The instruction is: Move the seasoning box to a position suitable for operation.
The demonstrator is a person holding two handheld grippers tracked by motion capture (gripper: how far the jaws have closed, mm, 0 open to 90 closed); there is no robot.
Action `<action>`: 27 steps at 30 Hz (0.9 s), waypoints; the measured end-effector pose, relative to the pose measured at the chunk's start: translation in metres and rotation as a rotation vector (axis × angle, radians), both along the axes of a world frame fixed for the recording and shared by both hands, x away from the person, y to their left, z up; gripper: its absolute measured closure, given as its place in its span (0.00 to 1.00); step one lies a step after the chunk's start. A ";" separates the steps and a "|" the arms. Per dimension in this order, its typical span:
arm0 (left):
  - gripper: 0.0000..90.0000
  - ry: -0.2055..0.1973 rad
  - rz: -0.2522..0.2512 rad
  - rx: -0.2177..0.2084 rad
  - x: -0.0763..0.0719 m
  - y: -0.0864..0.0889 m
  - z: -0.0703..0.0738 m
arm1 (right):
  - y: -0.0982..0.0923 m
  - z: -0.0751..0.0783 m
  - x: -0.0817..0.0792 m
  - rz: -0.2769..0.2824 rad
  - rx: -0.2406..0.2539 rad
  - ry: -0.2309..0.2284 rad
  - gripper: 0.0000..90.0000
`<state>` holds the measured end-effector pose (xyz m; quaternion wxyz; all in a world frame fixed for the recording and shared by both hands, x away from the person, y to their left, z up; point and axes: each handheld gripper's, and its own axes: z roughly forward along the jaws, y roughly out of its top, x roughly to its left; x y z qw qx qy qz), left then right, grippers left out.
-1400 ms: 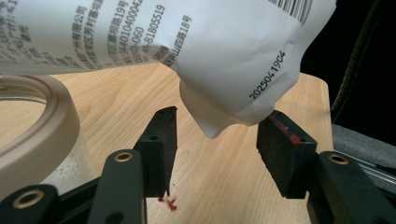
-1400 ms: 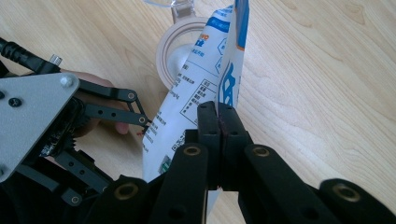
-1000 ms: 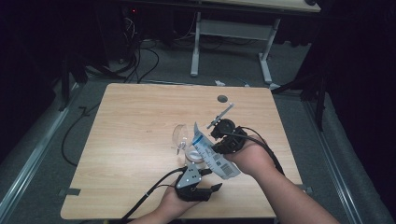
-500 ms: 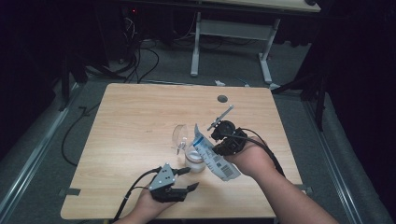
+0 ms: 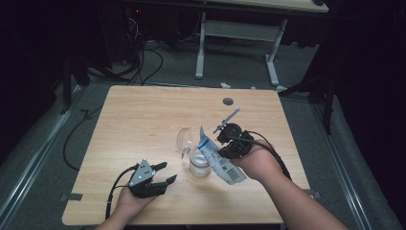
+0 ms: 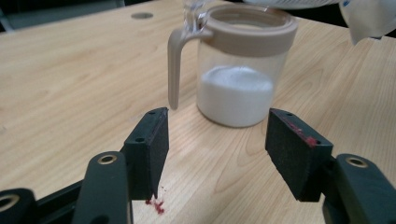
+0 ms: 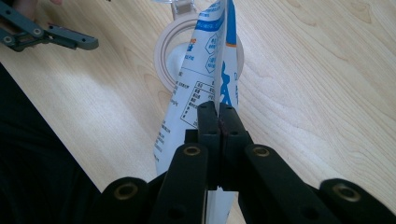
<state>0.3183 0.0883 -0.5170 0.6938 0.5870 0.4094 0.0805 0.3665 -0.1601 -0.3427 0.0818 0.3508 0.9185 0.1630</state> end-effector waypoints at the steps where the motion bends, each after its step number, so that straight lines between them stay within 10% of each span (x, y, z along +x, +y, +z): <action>1: 0.45 -0.001 0.003 0.005 0.001 0.000 -0.001 | -0.001 0.000 0.000 -0.004 0.002 0.000 1.00; 27: 0.46 0.015 0.004 -0.013 0.008 0.007 -0.001 | -0.053 -0.023 0.004 -0.119 -0.004 0.007 1.00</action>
